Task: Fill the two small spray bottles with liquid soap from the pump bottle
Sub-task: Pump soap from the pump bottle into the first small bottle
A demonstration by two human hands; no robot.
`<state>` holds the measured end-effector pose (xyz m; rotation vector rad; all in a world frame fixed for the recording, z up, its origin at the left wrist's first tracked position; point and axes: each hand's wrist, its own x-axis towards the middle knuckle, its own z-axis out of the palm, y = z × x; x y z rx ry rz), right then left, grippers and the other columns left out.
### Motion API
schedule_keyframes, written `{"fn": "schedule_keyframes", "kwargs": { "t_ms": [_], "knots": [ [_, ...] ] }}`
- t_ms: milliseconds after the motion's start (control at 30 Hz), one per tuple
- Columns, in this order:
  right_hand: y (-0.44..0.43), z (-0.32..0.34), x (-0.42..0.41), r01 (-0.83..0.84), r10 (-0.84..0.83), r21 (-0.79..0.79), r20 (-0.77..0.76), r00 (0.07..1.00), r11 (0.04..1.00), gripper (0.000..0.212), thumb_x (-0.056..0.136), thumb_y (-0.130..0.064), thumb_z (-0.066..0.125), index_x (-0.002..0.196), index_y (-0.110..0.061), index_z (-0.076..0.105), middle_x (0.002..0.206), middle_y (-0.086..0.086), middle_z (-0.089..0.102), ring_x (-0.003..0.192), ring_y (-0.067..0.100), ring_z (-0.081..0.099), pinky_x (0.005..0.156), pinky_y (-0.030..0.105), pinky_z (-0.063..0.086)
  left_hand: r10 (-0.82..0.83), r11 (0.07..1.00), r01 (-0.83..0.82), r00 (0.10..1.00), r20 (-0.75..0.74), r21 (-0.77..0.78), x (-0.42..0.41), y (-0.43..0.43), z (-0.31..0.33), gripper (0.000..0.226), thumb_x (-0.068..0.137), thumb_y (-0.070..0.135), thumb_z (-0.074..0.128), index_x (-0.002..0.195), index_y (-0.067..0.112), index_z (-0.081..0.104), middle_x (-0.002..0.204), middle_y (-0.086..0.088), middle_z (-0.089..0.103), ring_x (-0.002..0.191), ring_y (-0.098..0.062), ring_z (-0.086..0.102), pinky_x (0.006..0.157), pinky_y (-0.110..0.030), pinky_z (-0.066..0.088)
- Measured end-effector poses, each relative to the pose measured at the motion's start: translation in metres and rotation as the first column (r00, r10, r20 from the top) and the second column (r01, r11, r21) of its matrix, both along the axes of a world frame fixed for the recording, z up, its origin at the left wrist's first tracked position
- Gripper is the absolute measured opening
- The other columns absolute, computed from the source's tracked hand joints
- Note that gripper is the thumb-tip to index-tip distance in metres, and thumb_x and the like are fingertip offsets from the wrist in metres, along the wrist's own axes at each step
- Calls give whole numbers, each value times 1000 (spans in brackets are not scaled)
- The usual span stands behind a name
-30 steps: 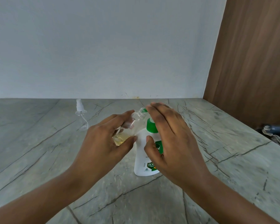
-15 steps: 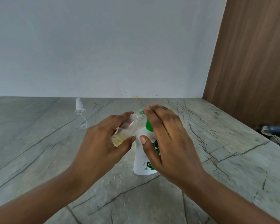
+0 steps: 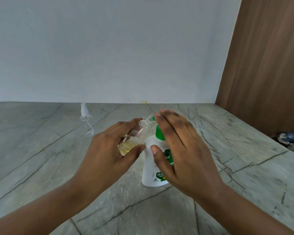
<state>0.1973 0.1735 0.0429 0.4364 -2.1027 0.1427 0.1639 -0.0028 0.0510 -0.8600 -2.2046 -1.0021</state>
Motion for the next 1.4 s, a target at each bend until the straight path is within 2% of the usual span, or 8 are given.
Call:
{"fn": "schedule_keyframes", "kwargs": {
  "t_ms": [200, 367, 533, 800, 933, 1100, 1267, 1400],
  "knots": [
    [0, 9, -3, 34, -34, 24, -8, 999, 999, 53, 93, -37, 40, 135, -5, 44, 134, 11, 52, 128, 18, 38, 111, 38, 17, 21, 1000, -21, 999, -28, 3, -1, 0, 8, 53, 74, 30, 75, 124, 21, 57, 101, 10, 66, 90, -6, 64, 81, -31, 56],
    [-1, 12, 0, 46, -45, 12, -35, 998, 999, 51, 92, -36, 40, 133, -6, 46, 131, 10, 54, 126, 17, 37, 113, 30, 15, 12, 1000, -12, 999, -31, 13, -1, 1, 9, 52, 75, 34, 73, 123, 24, 57, 100, 13, 65, 90, -5, 64, 80, -30, 56],
    [-4, 10, -4, -14, 13, -45, -20, 1000, 999, 53, 91, -37, 43, 135, -8, 38, 135, 5, 41, 127, 16, 35, 108, 17, 20, -8, 1000, 9, 999, -35, 26, -2, 1, 9, 52, 75, 44, 66, 124, 31, 54, 99, 21, 61, 93, -1, 61, 80, -22, 53],
    [-4, 0, -3, -96, 96, -104, -1, 995, 990, 50, 91, -31, 45, 134, -7, 39, 134, 4, 39, 126, 17, 36, 107, 24, 24, -16, 1000, 16, 1000, -23, 10, 0, 0, 0, 55, 77, 52, 55, 124, 24, 56, 102, 15, 64, 95, -2, 60, 80, -21, 54],
    [-5, 0, -2, -76, 75, -93, -5, 997, 993, 47, 90, -29, 46, 130, -5, 46, 129, 7, 46, 121, 17, 39, 104, 22, 26, 2, 1000, -2, 1000, -10, 0, 1, 0, -2, 57, 75, 52, 58, 123, 22, 57, 102, 12, 65, 91, -5, 63, 79, -27, 56],
    [-5, -1, 0, -70, 73, -81, 40, 997, 994, 48, 89, -30, 47, 129, -3, 50, 127, 8, 50, 120, 16, 40, 103, 20, 25, 14, 1000, -14, 1000, 9, -16, 1, -2, -5, 56, 76, 55, 53, 124, 26, 56, 102, 17, 63, 92, -1, 61, 79, -23, 55],
    [0, 11, -1, -63, 64, -52, 33, 997, 997, 49, 90, -33, 46, 128, -2, 50, 126, 9, 52, 120, 15, 40, 106, 20, 21, -3, 1000, 2, 1000, 16, 19, 1, 2, 4, 52, 76, 48, 65, 123, 26, 57, 103, 15, 65, 94, -3, 63, 79, -28, 56],
    [-2, 16, 0, -39, 40, -58, 11, 999, 998, 48, 91, -35, 43, 126, -4, 53, 124, 7, 55, 117, 14, 43, 102, 20, 28, 5, 999, -6, 1000, 20, 32, 2, 2, 9, 49, 76, 41, 70, 122, 28, 57, 102, 15, 66, 93, -2, 63, 81, -27, 56]
  ]
}}
